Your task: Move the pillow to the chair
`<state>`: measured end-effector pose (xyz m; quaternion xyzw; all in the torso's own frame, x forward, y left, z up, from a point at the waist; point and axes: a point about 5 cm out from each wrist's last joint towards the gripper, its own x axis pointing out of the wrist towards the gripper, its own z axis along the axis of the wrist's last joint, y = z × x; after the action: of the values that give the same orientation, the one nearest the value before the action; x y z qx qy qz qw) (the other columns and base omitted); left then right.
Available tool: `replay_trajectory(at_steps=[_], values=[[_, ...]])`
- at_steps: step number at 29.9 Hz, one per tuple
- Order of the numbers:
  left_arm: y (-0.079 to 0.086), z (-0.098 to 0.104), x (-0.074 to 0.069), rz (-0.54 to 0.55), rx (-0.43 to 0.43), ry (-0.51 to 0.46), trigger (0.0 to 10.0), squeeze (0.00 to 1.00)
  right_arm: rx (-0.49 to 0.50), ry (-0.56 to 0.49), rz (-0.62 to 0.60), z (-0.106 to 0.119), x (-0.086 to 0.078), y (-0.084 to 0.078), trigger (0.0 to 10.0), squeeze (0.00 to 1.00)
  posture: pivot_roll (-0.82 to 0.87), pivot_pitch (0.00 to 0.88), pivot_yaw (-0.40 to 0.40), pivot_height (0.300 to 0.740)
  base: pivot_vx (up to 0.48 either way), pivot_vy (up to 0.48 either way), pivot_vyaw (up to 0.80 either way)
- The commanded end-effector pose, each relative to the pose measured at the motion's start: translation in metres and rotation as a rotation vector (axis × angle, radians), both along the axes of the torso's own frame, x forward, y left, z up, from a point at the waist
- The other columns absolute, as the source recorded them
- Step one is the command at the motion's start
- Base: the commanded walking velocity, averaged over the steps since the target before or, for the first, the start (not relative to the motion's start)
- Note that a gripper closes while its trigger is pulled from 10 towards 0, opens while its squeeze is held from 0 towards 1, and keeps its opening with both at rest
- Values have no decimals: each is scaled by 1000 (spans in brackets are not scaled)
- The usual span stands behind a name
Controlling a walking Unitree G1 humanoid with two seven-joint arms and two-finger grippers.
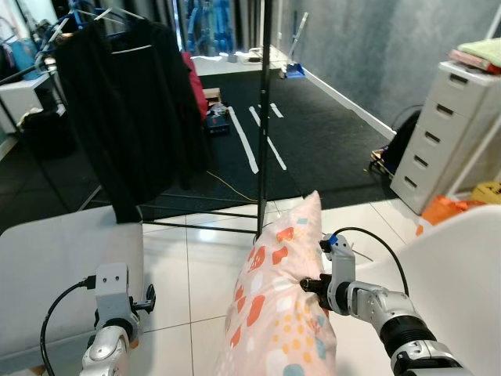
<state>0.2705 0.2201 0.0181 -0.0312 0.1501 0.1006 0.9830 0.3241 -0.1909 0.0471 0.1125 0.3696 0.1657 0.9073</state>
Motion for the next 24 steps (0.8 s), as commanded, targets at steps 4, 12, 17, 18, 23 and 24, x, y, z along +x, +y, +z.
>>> replay_trajectory(at_steps=[4, 12, 17, 18, 23, 24], values=[[2, -2, 0, 2, 9, 12, 10000, 0, -25, -16, 3, 7, 4, -6, 10000, 0, -200, 0, -2, 740, 0, 0, -656], [1, -3, 0, -3, 4, 14, 10000, 0, -88, -25, -86, 9, 6, -23, 10000, 0, -202, 0, -3, 740, 0, 0, -656], [0, -3, 0, -4, 4, 14, 10000, 0, -102, -28, -99, 10, 7, -26, 10000, 0, -202, 0, -3, 740, 0, 0, -656], [0, -3, 0, -6, 3, 13, 10000, 0, -118, -27, -115, 11, 7, -31, 10000, 0, -207, 0, -2, 740, 0, 0, -656], [0, -2, 2, -10, 3, 8, 10000, 0, -183, 13, -106, 12, 2, -51, 10000, 0, -211, 0, -1, 740, 0, 0, -656], [0, -2, 2, -10, 2, 7, 10000, 0, -204, 21, -114, 13, 1, -59, 10000, 0, -212, 0, -2, 740, 0, 0, -656]])
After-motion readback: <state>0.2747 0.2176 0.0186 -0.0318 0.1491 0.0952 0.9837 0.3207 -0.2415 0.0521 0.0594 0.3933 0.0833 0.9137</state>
